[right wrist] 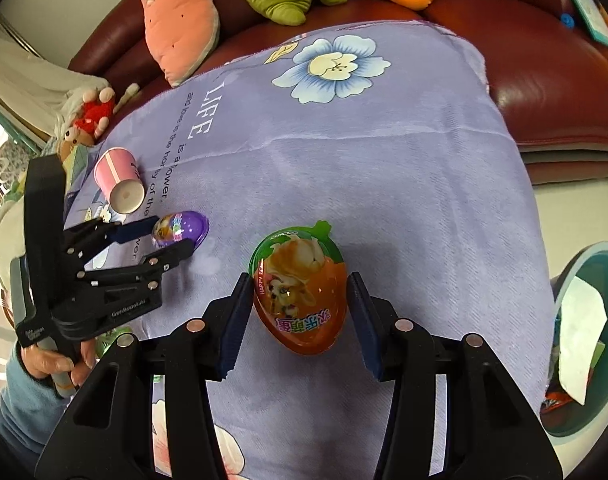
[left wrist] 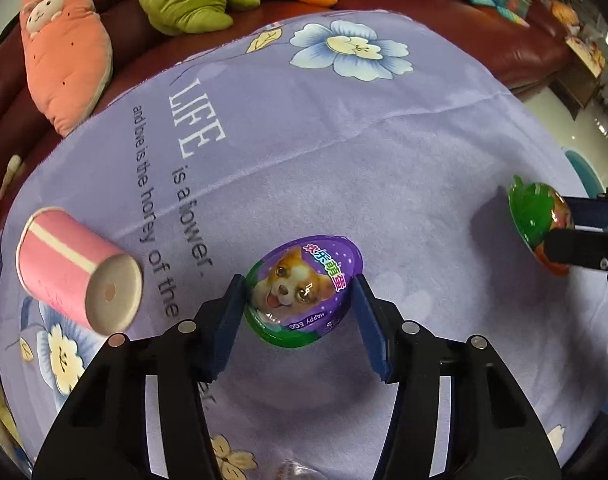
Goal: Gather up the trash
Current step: 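Carry both candy eggs from the table over the teal bin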
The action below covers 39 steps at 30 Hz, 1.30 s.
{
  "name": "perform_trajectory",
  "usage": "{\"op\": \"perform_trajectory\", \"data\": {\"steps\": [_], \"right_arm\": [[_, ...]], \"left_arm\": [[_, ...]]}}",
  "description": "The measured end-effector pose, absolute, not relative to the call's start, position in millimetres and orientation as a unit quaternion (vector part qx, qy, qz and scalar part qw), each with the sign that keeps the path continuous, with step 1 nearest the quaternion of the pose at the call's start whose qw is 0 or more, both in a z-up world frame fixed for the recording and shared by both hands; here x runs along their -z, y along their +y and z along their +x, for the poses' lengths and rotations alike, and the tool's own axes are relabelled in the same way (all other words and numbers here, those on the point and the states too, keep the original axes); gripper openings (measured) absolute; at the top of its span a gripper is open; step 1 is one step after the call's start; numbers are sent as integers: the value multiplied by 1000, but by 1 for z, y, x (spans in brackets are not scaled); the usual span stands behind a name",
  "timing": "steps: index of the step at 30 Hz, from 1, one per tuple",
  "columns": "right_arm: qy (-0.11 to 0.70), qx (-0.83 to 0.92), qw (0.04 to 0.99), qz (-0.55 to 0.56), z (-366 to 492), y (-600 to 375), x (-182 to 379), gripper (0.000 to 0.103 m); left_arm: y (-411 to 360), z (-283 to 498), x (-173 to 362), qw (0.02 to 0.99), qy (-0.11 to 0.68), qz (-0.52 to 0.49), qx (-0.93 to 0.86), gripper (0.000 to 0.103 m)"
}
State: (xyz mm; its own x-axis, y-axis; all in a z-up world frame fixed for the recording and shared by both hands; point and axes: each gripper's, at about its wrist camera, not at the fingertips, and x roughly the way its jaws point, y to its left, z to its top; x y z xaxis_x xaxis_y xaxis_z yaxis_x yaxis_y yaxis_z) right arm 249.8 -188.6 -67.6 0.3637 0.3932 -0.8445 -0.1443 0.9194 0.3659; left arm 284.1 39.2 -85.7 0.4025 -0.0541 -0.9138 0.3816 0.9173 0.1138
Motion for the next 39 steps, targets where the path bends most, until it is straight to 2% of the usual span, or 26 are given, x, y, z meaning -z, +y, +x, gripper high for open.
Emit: {"op": "perform_trajectory", "data": {"steps": [14, 28, 39], "right_arm": [[507, -140, 836, 158, 201, -250, 42, 46], [446, -37, 863, 235, 129, -398, 19, 46], [438, 42, 852, 284, 108, -495, 50, 46]], "left_arm": [[-8, 235, 48, 843, 505, 132, 132, 55], [-92, 189, 12, 853, 474, 88, 200, 55], [-194, 176, 19, 830, 480, 96, 268, 55]]}}
